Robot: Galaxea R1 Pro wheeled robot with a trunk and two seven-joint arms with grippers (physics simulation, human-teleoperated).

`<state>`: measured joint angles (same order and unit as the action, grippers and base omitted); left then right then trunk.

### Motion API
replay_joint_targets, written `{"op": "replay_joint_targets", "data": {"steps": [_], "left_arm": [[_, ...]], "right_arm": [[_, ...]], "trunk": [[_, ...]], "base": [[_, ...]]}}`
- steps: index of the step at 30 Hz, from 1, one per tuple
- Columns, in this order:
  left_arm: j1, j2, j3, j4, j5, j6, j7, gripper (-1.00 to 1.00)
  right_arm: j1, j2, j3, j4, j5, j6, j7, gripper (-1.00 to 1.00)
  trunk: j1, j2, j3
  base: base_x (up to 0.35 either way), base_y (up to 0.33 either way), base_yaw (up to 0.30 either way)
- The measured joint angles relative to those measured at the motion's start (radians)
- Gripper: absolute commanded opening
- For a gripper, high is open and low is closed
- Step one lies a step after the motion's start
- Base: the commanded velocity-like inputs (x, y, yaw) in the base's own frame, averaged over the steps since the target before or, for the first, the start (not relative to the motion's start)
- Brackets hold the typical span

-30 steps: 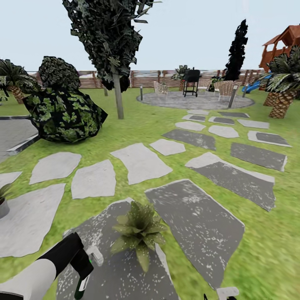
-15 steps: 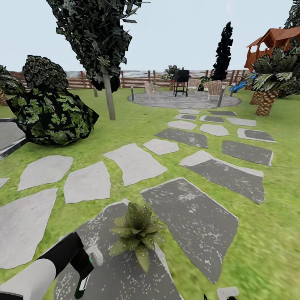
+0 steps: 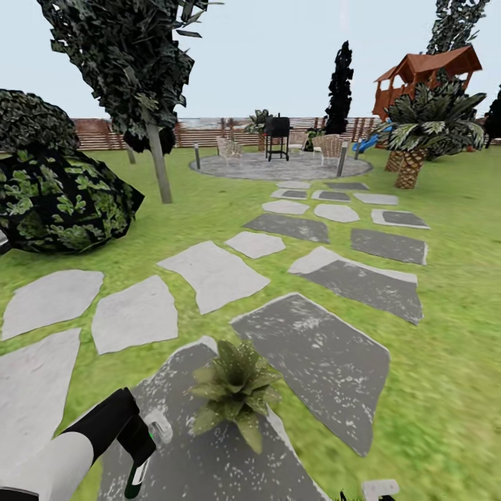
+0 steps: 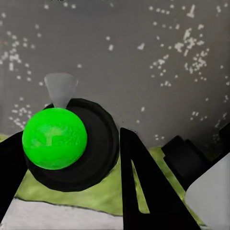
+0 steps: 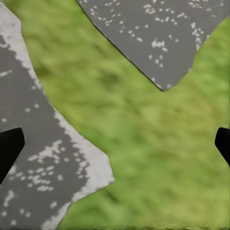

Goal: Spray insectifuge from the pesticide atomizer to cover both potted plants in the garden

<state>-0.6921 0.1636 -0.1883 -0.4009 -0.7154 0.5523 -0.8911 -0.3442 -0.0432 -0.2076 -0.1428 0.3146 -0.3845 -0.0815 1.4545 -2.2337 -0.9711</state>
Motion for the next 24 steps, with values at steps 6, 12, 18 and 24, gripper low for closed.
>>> {"op": "replay_joint_targets", "data": {"steps": [6, 12, 18, 24], "left_arm": [[0.0, 0.001, 0.006, -0.001, 0.0, 0.0, 0.0, -1.0], [0.0, 0.002, 0.01, -0.003, 0.001, 0.0, -0.001, -1.0], [-0.001, -0.003, 0.011, -0.008, 0.011, -0.001, -0.004, -1.0], [-0.016, 0.005, 0.009, -0.008, 0.007, -0.004, -0.012, -1.0]], "right_arm": [[0.0, 0.0, 0.0, 0.0, 0.0, 0.0, 0.0, 1.0], [0.0, -0.001, 0.0, 0.0, 0.0, 0.0, 0.001, 1.0], [0.0, -0.004, 0.0, 0.0, 0.0, 0.0, 0.001, 1.0], [0.0, -0.003, 0.0, 0.0, 0.002, 0.0, 0.001, 1.0]], "trunk": [[0.0, 0.0, 0.0], [0.0, 0.0, 0.0], [0.0, 0.0, 0.0], [0.0, 0.0, 0.0]], "base": [[0.0, 0.304, -0.268], [0.0, 0.295, -0.124], [0.0, 0.071, -0.003], [0.0, 0.001, 0.0]]}}
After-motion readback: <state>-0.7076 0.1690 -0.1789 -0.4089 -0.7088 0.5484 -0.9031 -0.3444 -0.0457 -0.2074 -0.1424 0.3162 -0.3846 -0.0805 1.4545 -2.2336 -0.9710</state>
